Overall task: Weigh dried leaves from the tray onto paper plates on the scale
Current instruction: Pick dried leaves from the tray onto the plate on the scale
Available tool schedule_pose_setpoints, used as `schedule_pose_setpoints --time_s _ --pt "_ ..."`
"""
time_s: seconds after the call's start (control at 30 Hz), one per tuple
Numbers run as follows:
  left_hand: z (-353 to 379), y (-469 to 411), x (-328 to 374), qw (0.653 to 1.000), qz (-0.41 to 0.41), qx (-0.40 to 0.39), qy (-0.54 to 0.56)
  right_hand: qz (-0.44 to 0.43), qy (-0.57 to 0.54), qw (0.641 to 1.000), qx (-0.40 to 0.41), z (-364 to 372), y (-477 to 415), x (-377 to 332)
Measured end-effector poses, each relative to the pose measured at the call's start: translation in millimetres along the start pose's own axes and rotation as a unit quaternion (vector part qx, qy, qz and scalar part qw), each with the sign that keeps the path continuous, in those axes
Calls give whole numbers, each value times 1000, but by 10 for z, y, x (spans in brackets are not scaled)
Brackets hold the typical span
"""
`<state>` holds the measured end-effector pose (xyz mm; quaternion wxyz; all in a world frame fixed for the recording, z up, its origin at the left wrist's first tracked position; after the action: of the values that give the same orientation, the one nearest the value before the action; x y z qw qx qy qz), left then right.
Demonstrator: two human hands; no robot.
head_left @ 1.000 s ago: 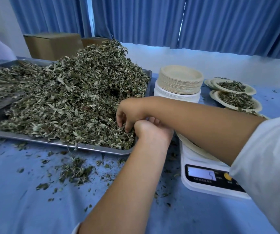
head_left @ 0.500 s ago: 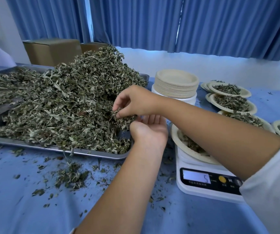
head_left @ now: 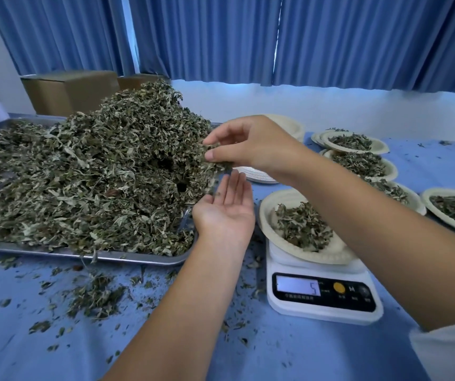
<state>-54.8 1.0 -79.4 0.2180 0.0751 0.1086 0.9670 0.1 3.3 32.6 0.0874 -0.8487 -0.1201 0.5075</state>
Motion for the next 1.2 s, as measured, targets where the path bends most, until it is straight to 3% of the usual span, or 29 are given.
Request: schedule_pose_setpoints --time_s 0.23,0.43,0.8,1.03,1.2 --pt "7 51 -96 1000 -13 -7 -17 37 -14 997 64 -576 493 138" --pt "20 92 -119 999 -12 -10 -46 72 84 993 44 -820 775 358" --pt "22 72 -34 997 17 -10 -77 106 264 954 -96 -629 832 565" --pt "20 77 -51 996 16 -10 -89 76 257 962 -45 -779 838 390" --pt "21 86 -54 995 13 -12 -93 114 311 927 -174 -594 947 376"
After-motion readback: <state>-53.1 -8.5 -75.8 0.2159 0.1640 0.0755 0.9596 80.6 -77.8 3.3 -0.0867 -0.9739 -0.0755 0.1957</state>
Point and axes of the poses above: each hand's wrist, its own y-axis away from the middle knuckle, its own z-axis out of the palm, x = y × z, the point moved 6 cm from there along -y, towards the middle knuckle, and after that the axes turned 4 degrees about -x, right-handed, at the moved point
